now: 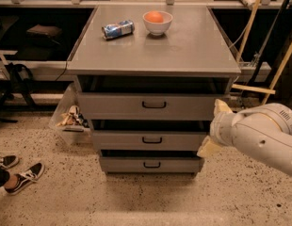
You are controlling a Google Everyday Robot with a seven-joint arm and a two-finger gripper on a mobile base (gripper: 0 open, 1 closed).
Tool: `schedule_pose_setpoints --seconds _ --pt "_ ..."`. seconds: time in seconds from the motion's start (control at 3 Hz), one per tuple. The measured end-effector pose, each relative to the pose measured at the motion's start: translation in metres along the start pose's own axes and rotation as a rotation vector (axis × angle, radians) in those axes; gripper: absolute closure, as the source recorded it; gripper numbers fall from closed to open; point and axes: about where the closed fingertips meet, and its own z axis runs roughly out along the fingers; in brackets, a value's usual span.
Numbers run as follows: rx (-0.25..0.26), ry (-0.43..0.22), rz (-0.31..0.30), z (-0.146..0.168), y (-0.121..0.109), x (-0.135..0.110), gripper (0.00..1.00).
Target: Open middle drawer
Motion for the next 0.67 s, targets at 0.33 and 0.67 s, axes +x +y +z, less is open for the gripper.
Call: schedule_pose_setpoints --seconds 0.33,0.67 --pt "-0.108 0.052 0.039 0.033 0.020 0.019 0.00" --pt "-0.272 0.130 0.097 0.079 0.046 0.047 0.00"
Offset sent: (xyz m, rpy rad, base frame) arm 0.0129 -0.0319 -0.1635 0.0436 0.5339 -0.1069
